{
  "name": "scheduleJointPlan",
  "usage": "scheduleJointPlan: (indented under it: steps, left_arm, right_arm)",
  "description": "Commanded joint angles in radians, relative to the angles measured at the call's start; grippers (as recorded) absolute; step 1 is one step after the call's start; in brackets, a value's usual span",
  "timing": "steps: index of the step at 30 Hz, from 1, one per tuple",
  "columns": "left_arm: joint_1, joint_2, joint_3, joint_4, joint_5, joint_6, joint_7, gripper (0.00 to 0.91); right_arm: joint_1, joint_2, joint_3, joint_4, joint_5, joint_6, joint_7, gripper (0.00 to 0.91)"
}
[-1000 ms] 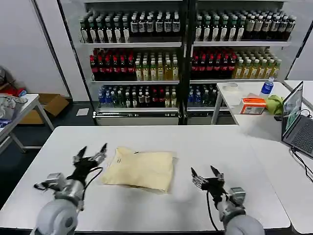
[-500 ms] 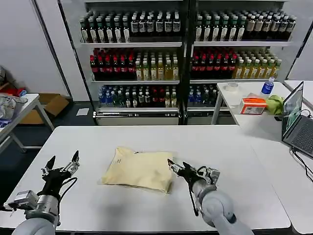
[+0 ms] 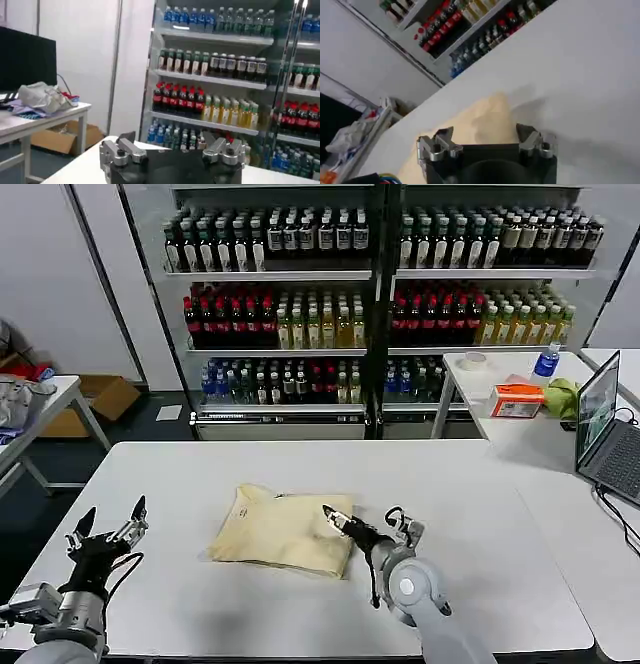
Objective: Fold and organize the clothes.
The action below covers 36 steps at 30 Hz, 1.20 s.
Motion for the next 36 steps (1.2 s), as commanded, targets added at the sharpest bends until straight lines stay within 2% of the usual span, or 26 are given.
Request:
scheduleJointPlan:
  steps: [1,24,36]
  left_arm:
    - [0.019,-0.007,-0.016,-0.006,0.004,-0.001,0.002,0.907]
    - [0.014,-0.013,-0.002,-0.005,-0.003,0.002,0.004,0.907]
    - [0.007,-0.009,0.012,-0.001,-0.002,0.008,0.006,0.907]
  right_arm:
    - [0.028,0.023,-0.014,-0.055,0.053,-0.002,0.012,0.0]
    - [0.067,-0.029,0.026,-0.073,0.064,0.001,0.005,0.0]
    - [0.159,-0.07,0.032,-0.151,0.046,-0.093,-0.023,0.0]
